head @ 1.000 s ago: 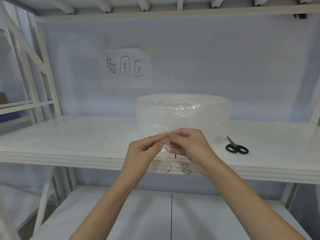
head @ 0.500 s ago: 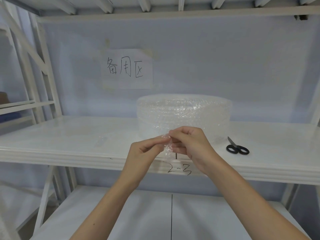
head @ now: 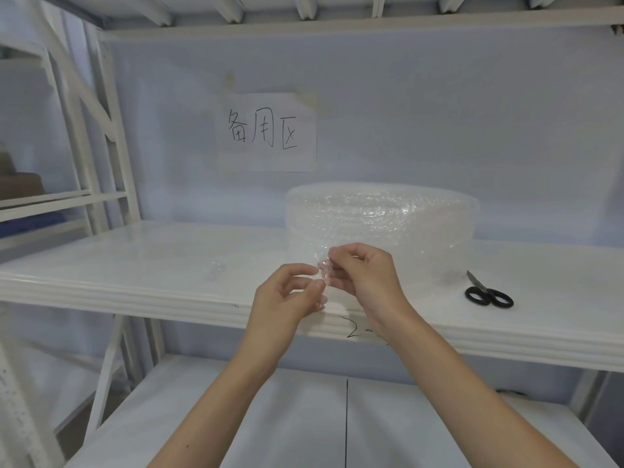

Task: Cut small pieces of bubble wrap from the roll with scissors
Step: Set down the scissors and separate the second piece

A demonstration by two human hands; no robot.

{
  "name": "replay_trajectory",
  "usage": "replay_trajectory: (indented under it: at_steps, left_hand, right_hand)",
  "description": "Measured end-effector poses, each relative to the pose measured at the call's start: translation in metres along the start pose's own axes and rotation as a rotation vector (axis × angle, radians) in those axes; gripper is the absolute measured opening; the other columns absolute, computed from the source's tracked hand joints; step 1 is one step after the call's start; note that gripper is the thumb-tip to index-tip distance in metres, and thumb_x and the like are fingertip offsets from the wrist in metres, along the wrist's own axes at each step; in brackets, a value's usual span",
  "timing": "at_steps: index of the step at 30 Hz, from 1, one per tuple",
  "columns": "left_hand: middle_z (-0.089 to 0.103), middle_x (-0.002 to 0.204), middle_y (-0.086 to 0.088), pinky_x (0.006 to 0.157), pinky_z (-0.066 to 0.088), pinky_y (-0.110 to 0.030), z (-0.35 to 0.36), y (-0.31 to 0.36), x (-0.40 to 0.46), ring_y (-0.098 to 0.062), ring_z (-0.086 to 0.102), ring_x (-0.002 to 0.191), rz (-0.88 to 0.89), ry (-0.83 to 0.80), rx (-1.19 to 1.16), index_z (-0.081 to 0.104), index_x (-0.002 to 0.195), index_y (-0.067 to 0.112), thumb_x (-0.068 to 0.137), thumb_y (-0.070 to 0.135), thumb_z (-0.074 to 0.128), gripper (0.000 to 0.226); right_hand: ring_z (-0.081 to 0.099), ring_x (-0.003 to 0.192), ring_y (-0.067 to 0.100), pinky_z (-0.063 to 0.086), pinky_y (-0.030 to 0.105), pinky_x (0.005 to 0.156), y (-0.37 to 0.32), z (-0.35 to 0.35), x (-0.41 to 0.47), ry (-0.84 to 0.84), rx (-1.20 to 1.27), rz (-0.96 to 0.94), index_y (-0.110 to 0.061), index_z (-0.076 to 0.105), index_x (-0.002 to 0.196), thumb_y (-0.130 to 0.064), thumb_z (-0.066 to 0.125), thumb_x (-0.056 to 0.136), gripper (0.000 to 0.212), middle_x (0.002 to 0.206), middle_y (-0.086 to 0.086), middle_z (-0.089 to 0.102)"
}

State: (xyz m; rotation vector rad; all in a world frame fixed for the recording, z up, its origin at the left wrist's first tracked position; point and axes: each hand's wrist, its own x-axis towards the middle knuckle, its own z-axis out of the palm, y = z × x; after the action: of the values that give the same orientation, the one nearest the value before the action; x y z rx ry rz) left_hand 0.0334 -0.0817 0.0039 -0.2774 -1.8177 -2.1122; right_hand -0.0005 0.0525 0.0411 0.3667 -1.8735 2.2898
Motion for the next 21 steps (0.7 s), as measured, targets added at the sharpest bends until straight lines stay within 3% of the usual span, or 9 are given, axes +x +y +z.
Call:
replay_trajectory:
  at_steps: [7, 11, 21]
  left_hand:
    - [0.073, 0.082, -0.009, 0.071, 0.058, -0.023, -0.037, -0.002, 0.012, -0.017, 0.073, 0.069, -0.054, 0.089, 0.027, 0.07, 0.095, 0.014, 0.088, 0.009, 0.069, 0.009]
    - [0.073, 0.082, -0.01, 0.073, 0.06, -0.025, -0.056, -0.005, 0.017, -0.016, 0.073, 0.068, -0.072, 0.116, 0.041, 0.071, 0.095, 0.013, 0.087, 0.01, 0.071, 0.009]
    - [0.071, 0.077, -0.011, 0.073, 0.06, -0.027, -0.103, -0.011, 0.033, -0.016, 0.072, 0.065, -0.097, 0.247, 0.017, 0.067, 0.098, 0.007, 0.088, 0.01, 0.07, 0.011]
  right_hand:
    - [0.067, 0.07, 0.017, 0.059, 0.028, 0.068, 0.011, 0.028, 0.008, -0.116, -0.129, 0.018, -0.011, 0.067, 0.109, -0.018, 0.07, 0.086, 0.024, 0.081, 0.008, 0.073]
    - [0.063, 0.063, 0.012, 0.056, 0.02, 0.061, 0.019, 0.043, 0.021, -0.155, -0.237, -0.027, -0.005, 0.07, 0.102, -0.004, 0.07, 0.084, 0.019, 0.078, 0.009, 0.069]
    - [0.059, 0.061, 0.016, 0.054, 0.021, 0.057, 0.048, 0.096, 0.065, -0.169, -0.238, 0.046, -0.005, 0.07, 0.099, -0.002, 0.07, 0.079, 0.02, 0.079, 0.01, 0.067]
